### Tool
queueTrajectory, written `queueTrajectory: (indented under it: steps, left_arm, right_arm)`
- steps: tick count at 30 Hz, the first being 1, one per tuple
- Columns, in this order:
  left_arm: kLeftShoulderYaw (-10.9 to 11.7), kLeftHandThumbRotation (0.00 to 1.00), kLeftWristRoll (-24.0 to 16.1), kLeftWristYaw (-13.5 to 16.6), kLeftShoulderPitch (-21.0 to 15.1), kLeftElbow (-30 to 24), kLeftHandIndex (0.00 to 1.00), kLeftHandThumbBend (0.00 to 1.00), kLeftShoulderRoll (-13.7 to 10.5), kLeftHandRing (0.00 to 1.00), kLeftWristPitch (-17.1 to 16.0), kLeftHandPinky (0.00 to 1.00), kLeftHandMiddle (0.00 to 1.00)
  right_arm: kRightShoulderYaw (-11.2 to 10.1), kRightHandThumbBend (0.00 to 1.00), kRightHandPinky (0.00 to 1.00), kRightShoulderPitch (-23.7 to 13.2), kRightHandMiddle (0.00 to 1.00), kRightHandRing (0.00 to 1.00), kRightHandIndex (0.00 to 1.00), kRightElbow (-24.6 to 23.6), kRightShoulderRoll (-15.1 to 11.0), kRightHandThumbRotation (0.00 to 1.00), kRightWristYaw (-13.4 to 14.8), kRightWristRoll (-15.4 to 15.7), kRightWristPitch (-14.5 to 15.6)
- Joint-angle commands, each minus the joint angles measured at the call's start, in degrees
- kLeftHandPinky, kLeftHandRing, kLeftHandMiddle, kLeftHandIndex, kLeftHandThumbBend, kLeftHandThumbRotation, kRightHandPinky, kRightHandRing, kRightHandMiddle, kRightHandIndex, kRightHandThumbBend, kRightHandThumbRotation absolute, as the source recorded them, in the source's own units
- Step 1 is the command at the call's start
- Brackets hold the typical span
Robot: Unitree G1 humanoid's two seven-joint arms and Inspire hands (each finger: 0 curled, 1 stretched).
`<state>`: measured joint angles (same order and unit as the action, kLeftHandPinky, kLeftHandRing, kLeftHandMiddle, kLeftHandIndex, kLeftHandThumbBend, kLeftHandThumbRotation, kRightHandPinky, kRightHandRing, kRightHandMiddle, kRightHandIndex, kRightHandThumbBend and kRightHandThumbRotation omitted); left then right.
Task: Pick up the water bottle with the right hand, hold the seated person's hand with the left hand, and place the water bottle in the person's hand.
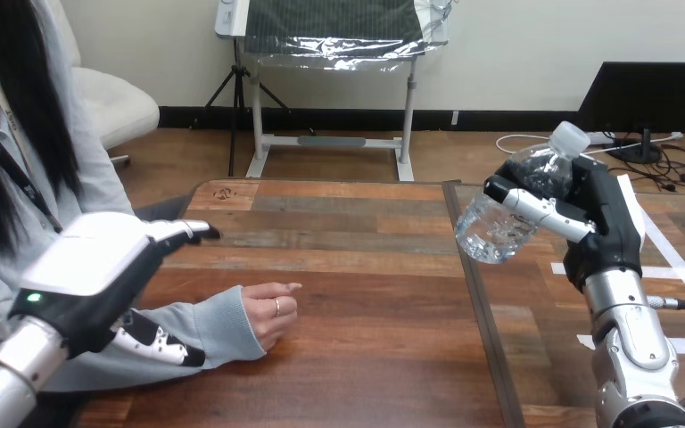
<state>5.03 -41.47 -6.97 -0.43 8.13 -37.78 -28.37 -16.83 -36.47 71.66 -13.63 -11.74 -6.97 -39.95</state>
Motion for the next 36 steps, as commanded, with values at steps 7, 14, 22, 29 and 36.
queueTrajectory:
  steps: [7,14,22,29,36]
  left_arm:
    - [-6.25,0.26,-3.94,5.4,-8.31,9.41,0.79,1.0,-2.97,0.76,-1.86,0.71,0.77]
    - [-9.81,0.28,-6.14,7.94,-11.18,13.7,0.77,1.0,-3.58,0.74,-2.6,0.7,0.75]
    - [-12.67,0.33,-7.35,7.68,-13.14,15.86,0.77,1.0,-4.09,0.73,-2.3,0.7,0.74]
    - [-15.39,0.4,-7.72,7.73,-15.35,19.6,0.76,1.0,-4.23,0.7,-3.39,0.68,0.73]
    - [-17.39,0.41,-7.77,8.53,-16.79,23.13,0.74,1.0,-3.84,0.64,-3.9,0.62,0.69]
  right_arm:
    - [-0.75,0.7,0.24,-4.93,0.35,0.27,0.34,-4.93,-0.98,0.0,-1.1,-1.62,-2.92]
    - [-0.75,0.71,0.23,-4.44,0.35,0.27,0.35,-5.92,-1.2,0.0,-1.68,-1.83,-3.23]
    - [-0.83,0.69,0.23,-4.12,0.35,0.26,0.35,-6.55,-1.38,0.0,-2.88,-2.81,-3.5]
    - [-0.8,0.69,0.23,-3.87,0.35,0.26,0.35,-7.16,-1.6,0.0,-3.17,-2.89,-4.31]
    - [-1.26,0.7,0.22,-3.8,0.34,0.26,0.35,-7.76,-1.51,0.0,-4.4,-4.11,-4.1]
